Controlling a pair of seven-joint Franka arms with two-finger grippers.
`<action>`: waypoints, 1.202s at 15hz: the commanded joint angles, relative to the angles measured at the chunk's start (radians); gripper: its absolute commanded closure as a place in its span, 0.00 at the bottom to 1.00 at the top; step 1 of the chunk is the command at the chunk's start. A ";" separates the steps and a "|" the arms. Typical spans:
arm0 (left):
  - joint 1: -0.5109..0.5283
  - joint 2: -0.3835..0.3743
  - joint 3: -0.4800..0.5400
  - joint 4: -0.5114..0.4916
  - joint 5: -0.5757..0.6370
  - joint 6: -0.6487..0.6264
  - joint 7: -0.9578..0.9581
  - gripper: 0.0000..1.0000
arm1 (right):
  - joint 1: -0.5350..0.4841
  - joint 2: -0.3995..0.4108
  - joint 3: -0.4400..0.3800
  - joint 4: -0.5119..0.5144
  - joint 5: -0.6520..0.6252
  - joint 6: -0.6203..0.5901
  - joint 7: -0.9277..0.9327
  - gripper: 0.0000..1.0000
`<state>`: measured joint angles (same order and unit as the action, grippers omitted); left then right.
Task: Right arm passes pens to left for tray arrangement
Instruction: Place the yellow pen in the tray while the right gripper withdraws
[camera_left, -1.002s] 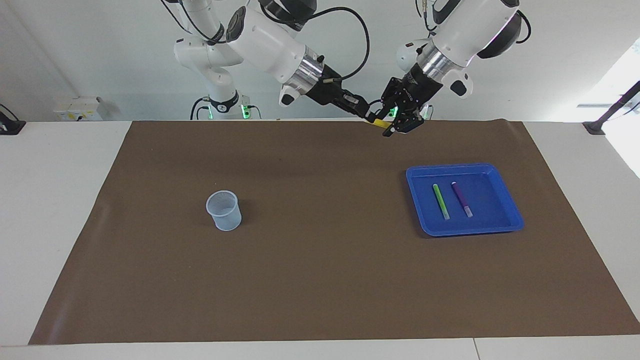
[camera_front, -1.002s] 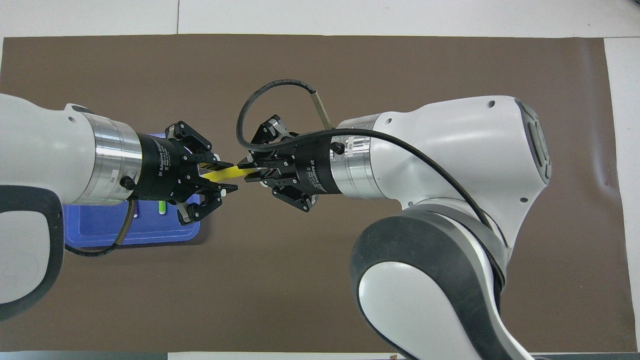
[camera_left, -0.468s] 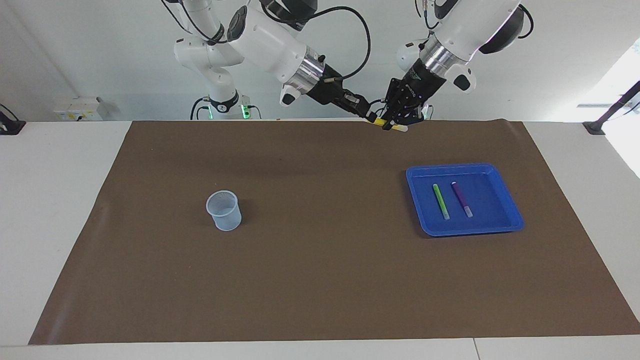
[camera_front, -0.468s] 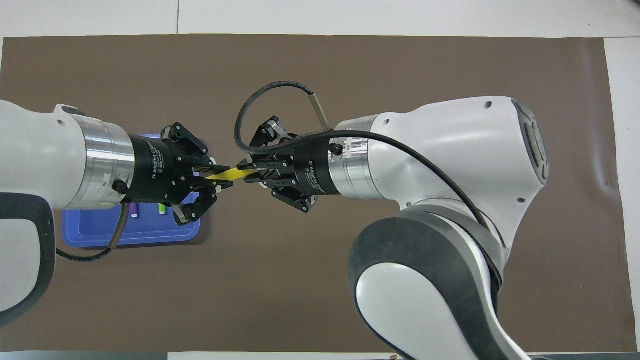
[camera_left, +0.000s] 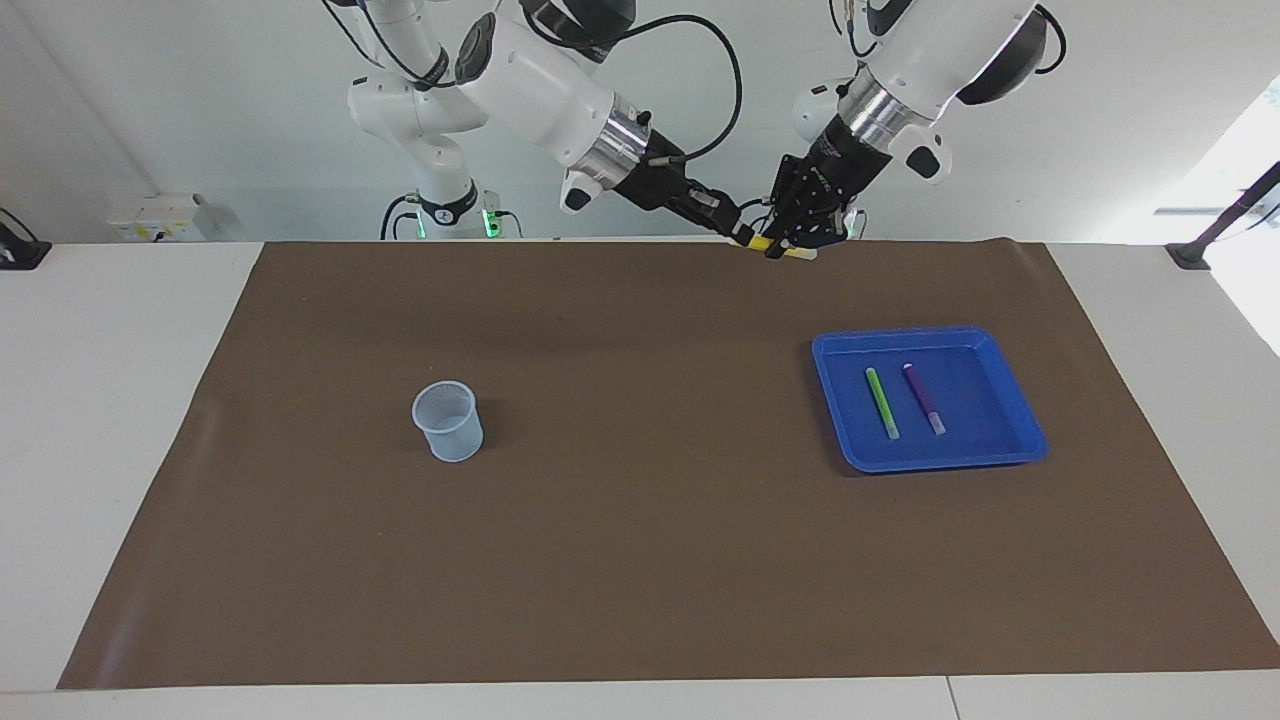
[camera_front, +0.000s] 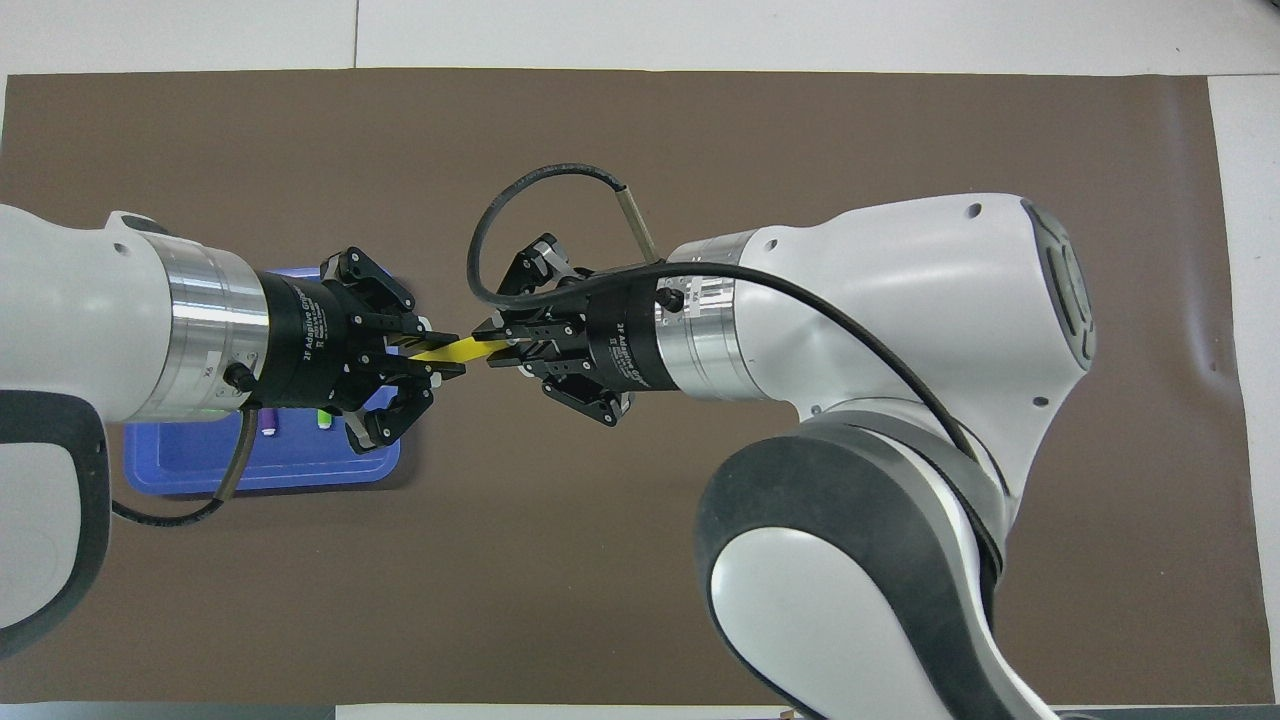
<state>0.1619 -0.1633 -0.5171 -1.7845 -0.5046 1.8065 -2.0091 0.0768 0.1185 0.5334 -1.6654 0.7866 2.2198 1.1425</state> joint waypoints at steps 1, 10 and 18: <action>0.001 -0.036 0.009 -0.032 -0.006 0.010 -0.007 1.00 | -0.006 0.007 0.008 0.003 -0.097 0.008 0.000 0.00; 0.142 -0.088 0.022 -0.156 -0.006 0.022 0.449 1.00 | -0.015 -0.091 -0.194 -0.106 -0.484 -0.193 -0.278 0.00; 0.381 -0.071 0.054 -0.329 0.011 0.039 1.397 1.00 | -0.017 -0.128 -0.481 -0.198 -0.647 -0.213 -0.815 0.00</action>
<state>0.4908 -0.2089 -0.4577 -2.0482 -0.5024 1.8109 -0.8163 0.0644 0.0217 0.1050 -1.8299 0.1681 2.0051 0.4426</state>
